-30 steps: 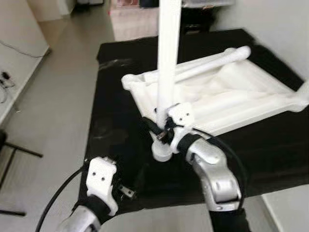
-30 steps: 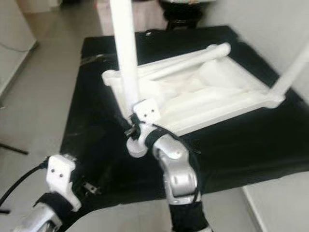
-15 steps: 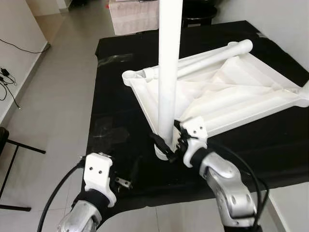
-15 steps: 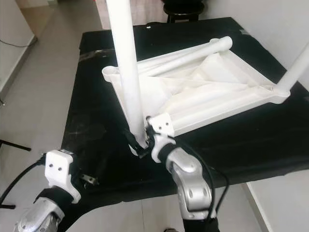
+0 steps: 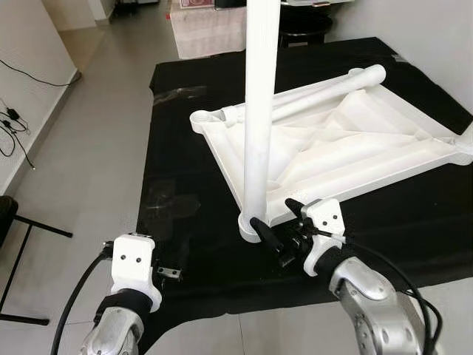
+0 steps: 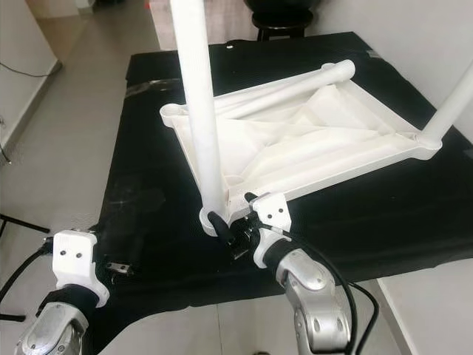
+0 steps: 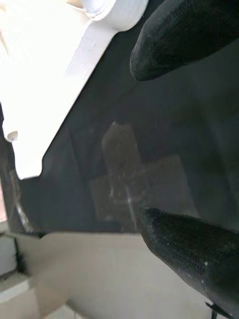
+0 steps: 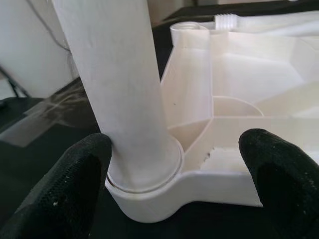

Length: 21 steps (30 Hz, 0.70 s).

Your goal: Building children table

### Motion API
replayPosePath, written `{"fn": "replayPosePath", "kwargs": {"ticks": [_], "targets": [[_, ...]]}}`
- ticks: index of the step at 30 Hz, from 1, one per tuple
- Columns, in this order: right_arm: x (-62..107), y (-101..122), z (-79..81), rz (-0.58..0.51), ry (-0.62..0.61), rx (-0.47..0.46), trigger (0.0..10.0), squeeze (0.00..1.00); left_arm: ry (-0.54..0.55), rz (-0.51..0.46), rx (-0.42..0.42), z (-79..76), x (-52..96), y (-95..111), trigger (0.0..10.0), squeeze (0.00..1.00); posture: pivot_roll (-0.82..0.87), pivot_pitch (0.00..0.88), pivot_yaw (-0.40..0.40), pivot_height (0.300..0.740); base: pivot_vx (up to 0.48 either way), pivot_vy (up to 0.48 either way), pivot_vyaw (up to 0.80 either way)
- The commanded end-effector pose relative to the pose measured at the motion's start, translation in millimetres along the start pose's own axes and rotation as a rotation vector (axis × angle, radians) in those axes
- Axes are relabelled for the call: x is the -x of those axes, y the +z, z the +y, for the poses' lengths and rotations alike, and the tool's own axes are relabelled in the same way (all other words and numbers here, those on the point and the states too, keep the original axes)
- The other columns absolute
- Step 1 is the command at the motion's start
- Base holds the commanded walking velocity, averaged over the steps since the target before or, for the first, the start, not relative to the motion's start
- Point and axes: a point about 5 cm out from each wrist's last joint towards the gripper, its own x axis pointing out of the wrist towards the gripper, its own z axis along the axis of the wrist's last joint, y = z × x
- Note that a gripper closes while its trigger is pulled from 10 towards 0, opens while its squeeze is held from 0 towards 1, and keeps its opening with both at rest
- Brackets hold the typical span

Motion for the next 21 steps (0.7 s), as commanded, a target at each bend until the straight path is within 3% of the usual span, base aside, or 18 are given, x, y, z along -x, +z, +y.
{"fn": "replayPosePath", "kwargs": {"ticks": [1,5,11,17,21], "targets": [[4.3,-9,-14.3,0.04,-0.112,-0.003,10.0,0.0,0.029,0.034,-0.022,2.8,2.5,-7,10.0,0.0,-0.07,0.121,0.043,0.74,0.0,0.0,0.0],[10.6,-20,-24.8,0.085,-0.198,0.012,10.0,0.0,0.105,0.061,-0.047,11.2,8.6,-12,10.0,0.0,-0.07,0.123,0.046,0.74,0.0,0.0,0.0],[15.2,-26,-29.9,0.109,-0.249,0.018,10.0,0.0,0.128,0.075,-0.051,14.6,13.4,-14,10.0,0.0,-0.07,0.124,0.049,0.74,0.0,0.0,0.0],[10.8,-25,-26.4,0.097,-0.227,0.001,10.0,0.0,0.137,0.07,-0.04,16.8,10.7,-14,10.0,0.0,-0.06,0.131,0.049,0.74,0.0,0.0,0.0],[13.0,-17,-12.8,0.033,-0.102,0.002,10.0,0.0,0.136,0.071,-0.037,17.0,11.0,-14,10.0,0.0,-0.07,0.136,0.049,0.74,0.0,0.0,0.0]]}}
